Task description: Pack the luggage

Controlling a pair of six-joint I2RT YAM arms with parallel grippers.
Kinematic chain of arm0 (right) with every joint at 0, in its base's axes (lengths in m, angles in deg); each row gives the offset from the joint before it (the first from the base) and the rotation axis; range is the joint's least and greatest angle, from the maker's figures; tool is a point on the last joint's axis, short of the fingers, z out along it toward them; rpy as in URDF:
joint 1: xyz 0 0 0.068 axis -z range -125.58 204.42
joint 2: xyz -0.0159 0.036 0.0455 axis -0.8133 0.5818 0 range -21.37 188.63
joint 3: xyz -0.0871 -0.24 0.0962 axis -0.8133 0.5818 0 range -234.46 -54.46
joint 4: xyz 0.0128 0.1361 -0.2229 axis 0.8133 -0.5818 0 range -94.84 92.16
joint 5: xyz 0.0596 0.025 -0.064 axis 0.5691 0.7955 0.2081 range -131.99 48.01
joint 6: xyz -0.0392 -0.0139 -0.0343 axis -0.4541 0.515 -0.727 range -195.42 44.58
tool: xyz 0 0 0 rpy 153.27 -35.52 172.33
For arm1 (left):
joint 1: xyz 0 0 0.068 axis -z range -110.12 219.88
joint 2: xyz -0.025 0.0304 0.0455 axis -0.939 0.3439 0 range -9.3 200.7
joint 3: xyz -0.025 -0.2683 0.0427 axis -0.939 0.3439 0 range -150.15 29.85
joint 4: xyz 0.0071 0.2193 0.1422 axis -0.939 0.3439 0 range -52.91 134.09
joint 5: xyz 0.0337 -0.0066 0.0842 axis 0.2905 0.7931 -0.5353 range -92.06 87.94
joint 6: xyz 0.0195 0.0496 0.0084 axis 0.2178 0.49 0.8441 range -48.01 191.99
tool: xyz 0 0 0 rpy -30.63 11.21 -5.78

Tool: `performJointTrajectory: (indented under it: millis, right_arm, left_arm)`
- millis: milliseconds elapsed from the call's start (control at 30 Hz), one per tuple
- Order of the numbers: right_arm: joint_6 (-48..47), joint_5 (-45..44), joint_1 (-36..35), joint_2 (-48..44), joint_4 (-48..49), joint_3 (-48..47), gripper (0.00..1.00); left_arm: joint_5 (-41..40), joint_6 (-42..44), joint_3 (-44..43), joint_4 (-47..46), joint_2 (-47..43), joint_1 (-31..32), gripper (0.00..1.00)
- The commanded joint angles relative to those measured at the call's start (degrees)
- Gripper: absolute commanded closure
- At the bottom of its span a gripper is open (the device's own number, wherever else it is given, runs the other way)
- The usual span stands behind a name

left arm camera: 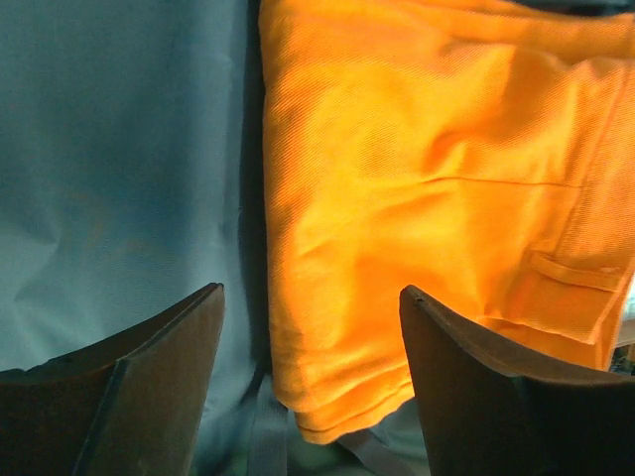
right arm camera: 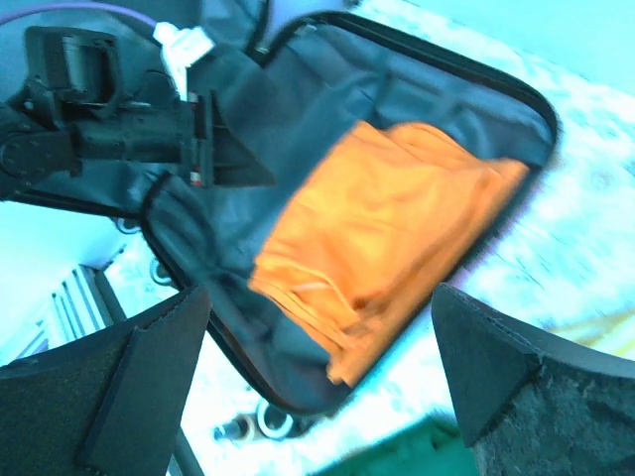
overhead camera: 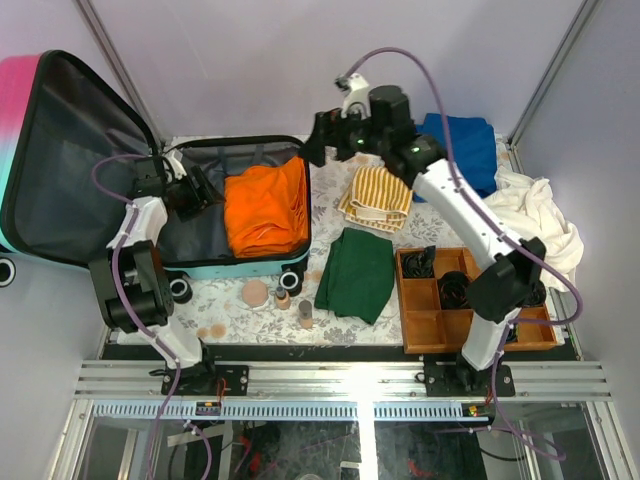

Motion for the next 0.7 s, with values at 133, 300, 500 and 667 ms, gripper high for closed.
performJointTrajectory:
  millis: [133, 300, 500, 667]
  right_arm:
    - [-1.60, 9.72, 15.61, -9.47, -18.45, 7.01, 0.01]
    - [-1.04, 14.56, 25.07, -16.47, -18.70, 14.82, 0.00]
    - [-4.90, 16.61, 29.83, -24.44, -16.86, 24.18, 0.01]
    - [-6.01, 12.89, 30.11, -29.22, -16.38, 28.40, 0.01]
  left_arm:
    - [-3.63, 4.53, -1.02, 1.97, 5.88, 3.76, 0.35]
    - [-5.34, 5.18, -0.85, 2.19, 7.43, 5.93, 0.36]
    - [-7.79, 5.00, -0.72, 1.26, 9.72, 8.15, 0.37]
    - [-8.12, 3.51, -1.77, 0.95, 12.38, 8.56, 0.38]
